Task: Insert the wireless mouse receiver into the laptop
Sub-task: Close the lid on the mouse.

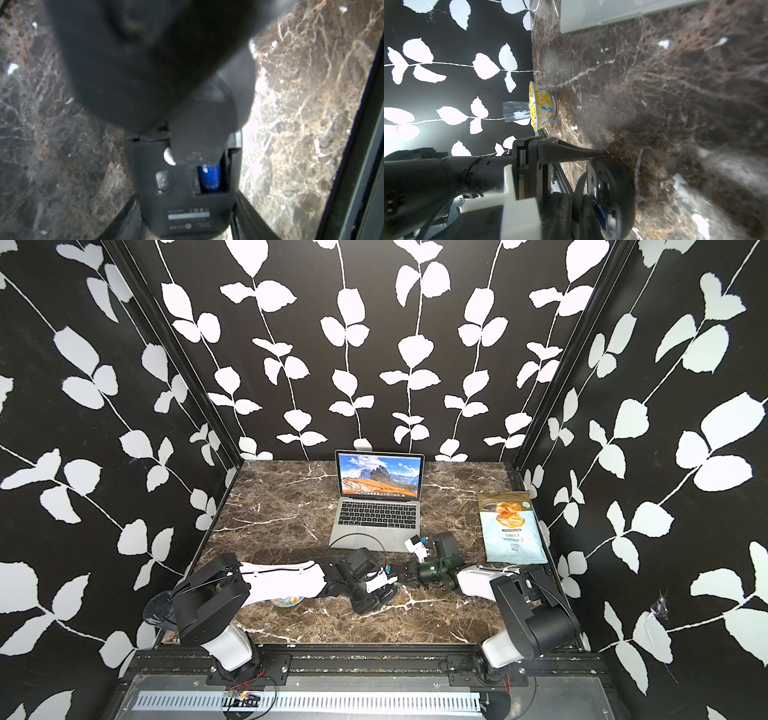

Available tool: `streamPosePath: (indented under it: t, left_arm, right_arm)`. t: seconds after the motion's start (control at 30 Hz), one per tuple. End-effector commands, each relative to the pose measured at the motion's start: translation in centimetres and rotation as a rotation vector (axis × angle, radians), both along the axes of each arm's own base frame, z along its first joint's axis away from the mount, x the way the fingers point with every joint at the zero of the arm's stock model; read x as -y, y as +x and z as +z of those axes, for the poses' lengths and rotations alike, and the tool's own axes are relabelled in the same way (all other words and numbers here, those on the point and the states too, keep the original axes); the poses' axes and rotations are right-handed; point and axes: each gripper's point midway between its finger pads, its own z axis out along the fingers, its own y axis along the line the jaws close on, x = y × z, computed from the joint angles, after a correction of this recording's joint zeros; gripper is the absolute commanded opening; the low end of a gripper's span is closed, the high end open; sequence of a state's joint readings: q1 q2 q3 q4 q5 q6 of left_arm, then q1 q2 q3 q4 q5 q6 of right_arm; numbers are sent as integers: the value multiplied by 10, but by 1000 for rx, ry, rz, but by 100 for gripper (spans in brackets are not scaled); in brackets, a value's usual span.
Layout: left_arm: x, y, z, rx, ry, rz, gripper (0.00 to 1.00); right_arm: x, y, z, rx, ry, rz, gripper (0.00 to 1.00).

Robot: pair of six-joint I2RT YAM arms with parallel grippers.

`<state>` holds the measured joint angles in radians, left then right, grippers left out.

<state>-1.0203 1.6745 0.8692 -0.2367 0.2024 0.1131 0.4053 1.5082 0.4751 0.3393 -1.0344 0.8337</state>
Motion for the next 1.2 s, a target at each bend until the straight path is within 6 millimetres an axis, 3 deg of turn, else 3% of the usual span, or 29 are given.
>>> streamPosePath:
  t: [0.0, 0.77, 0.97, 1.17]
  left_arm:
    - [-33, -26, -35, -117, 156, -2, 34]
    - [-33, -26, -36, -119, 165, -1, 33]
    - [-33, -27, -37, -124, 166, -2, 33]
    - [-33, -27, -37, -126, 167, -3, 32]
  right_arm:
    - [-2, -5, -3, 0, 13, 20, 0]
    - [2, -14, -8, -3, -30, 57, 0]
    - [2, -11, -2, 18, -41, 58, 19]
    - [3, -9, 2, 35, -54, 55, 23]
